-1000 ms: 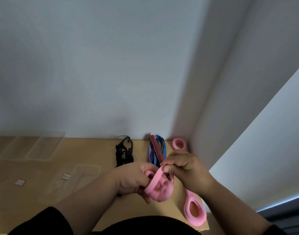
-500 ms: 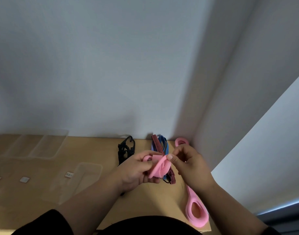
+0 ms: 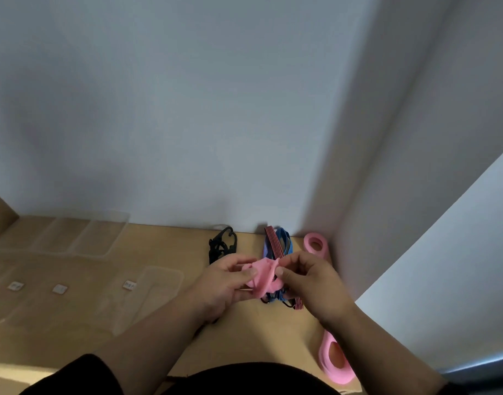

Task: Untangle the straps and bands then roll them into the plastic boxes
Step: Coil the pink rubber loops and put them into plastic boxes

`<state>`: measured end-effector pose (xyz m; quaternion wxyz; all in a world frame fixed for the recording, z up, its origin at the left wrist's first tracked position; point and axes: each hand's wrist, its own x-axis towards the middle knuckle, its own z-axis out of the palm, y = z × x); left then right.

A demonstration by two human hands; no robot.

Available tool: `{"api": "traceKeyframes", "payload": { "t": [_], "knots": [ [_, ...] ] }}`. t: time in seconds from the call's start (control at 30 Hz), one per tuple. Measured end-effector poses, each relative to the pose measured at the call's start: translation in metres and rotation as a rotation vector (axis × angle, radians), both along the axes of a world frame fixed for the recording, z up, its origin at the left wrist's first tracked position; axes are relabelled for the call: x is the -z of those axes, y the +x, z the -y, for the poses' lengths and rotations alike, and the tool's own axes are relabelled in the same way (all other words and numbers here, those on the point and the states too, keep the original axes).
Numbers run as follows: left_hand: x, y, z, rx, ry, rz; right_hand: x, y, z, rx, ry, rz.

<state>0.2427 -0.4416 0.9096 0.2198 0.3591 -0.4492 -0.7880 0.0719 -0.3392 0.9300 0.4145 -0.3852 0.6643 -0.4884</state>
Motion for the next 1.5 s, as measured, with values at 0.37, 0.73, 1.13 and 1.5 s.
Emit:
{"api": "traceKeyframes", "payload": {
  "t": [0.37, 0.73, 1.13, 1.5],
  "knots": [
    [0.021, 0.096, 0.011, -0.178, -0.091, 0.259, 0.024, 0.071, 0.051, -0.277, 0.137, -0.114],
    [0.053, 0.177, 0.059, -0.285, -0.414, 0.650, 0.058, 0.160, 0.132, -0.418, 0.240, -0.323],
    [0.094, 0.182, 0.138, 0.066, -0.740, 0.905, 0.109, 0.192, 0.179, -0.309, 0.368, -0.564],
    [0.127, 0.179, 0.176, 0.281, -0.927, 0.990, 0.141, 0.201, 0.199, -0.328, 0.530, -0.736]
  ]
}}
